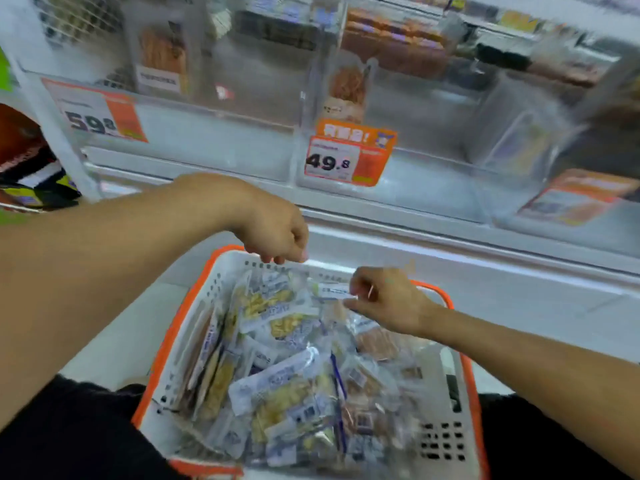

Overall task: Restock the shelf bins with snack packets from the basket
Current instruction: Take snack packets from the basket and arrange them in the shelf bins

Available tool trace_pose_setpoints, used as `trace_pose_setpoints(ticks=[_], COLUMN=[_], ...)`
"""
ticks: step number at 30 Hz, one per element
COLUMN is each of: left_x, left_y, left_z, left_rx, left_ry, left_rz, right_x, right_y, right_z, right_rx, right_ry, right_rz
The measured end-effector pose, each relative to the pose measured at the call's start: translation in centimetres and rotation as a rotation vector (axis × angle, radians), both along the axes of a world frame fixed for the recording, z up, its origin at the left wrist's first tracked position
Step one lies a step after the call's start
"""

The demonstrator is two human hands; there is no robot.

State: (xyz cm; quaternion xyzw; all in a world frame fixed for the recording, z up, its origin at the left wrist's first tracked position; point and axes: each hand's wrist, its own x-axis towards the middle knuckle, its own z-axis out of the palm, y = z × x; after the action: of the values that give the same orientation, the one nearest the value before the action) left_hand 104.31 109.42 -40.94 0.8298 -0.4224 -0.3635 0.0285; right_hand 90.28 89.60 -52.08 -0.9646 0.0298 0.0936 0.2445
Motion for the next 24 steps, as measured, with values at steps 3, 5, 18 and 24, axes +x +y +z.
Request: trace_pose_setpoints(ticks=[3, 5, 18, 24], left_x=[-3.8, -5.7, -5.2, -5.2], left_y=[-2.8, -3.9, -4.6, -4.3], left_z=[-1.1, -1.5, -0.4, -2.4], left_rx=[0.085, 0.151, 0.130, -0.112], left_ry=[-0.036, -0.061, -0.133, 0.048], left_rz=[-0.154, -0.246, -0.225, -0.119], right_x=[-5.5, -8.0, -7.3, -4.2], right_y=[-4.7, -5.4, -3.0, -6.3], right_z=[-4.4, -5.5, -1.8, 8.7], right_rx=[-0.178, -0.021, 0.087, 1.087], right_ry=[0.558, 0.607, 0.544, 0.439], right_rz=[0.048, 0.002, -0.124, -0.544])
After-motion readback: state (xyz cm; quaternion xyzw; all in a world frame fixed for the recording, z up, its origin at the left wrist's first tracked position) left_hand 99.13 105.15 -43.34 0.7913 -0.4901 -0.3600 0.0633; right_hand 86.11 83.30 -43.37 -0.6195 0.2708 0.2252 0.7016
